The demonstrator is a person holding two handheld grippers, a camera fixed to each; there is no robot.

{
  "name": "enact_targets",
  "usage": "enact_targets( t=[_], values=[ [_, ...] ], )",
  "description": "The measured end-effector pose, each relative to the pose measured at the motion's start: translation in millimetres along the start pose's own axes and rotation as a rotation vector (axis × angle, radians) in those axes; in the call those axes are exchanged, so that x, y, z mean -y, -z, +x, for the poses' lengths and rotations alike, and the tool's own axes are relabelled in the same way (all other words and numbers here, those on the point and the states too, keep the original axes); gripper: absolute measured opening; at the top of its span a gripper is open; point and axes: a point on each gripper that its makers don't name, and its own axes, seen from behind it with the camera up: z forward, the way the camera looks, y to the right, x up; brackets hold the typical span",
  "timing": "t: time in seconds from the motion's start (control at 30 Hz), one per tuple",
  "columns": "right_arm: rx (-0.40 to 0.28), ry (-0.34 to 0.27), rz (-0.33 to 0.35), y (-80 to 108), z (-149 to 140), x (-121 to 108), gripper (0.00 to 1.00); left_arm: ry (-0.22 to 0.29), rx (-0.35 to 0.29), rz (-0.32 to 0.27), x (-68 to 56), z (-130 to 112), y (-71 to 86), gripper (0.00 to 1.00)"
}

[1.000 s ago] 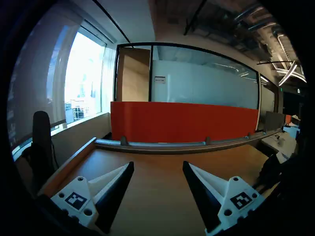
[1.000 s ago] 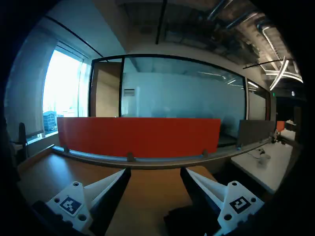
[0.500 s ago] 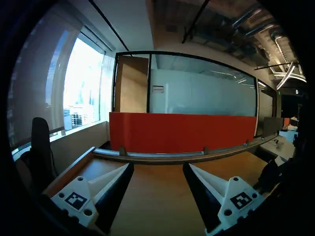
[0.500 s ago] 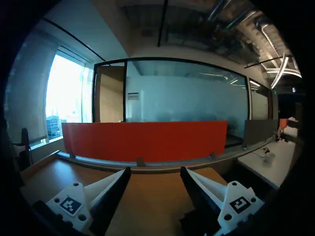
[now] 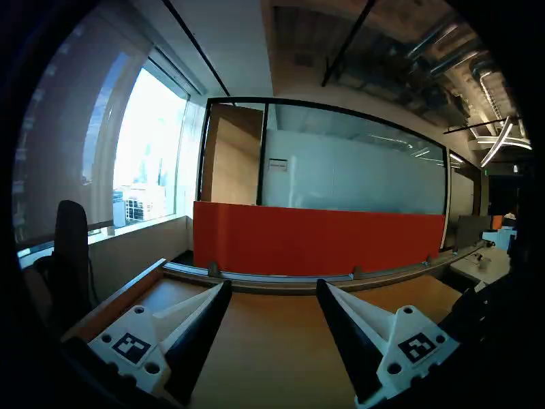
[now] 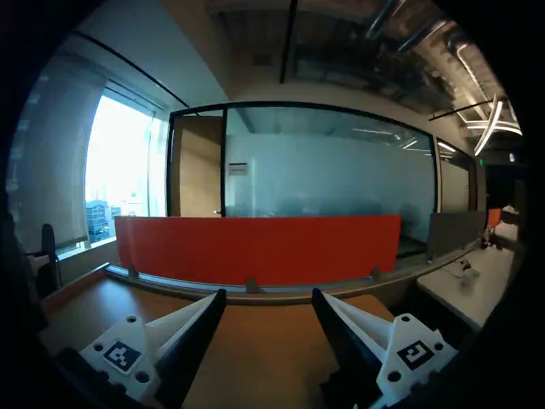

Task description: Fold towel

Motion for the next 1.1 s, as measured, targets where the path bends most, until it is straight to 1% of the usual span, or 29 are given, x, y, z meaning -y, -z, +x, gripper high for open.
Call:
enact_targets(
  t=[0.17, 0.37, 0.47, 0.67, 0.9, 1.1],
  values=[
    [0.020, 0.006, 0.003, 2.3, 3, 8, 0.97, -0.012, -0.010, 0.006, 2.0, -10, -0.8, 0.91],
    [0.024, 0.009, -0.002, 5.3, 6, 20, 0.97, -0.048, -0.019, 0.026, 8.0, -25, 3.2, 0.92],
    [0.022, 0.009, -0.004, 8.0, 6, 27, 0.97, -0.062, -0.026, 0.027, 9.8, -35, 5.3, 0.91],
    [0.015, 0.021, -0.006, 11.5, 1, 39, 0.97, -0.070, -0.039, 0.043, 15.4, -63, 11.0, 0.92],
    [-0.003, 0.028, 0.002, 10.3, -18, 50, 0.97, -0.069, -0.056, 0.033, 15.4, -104, 10.4, 0.92],
    [-0.011, 0.045, 0.006, 7.2, -39, 54, 0.97, -0.080, -0.069, 0.029, 13.3, -137, 9.1, 0.92]
  ],
)
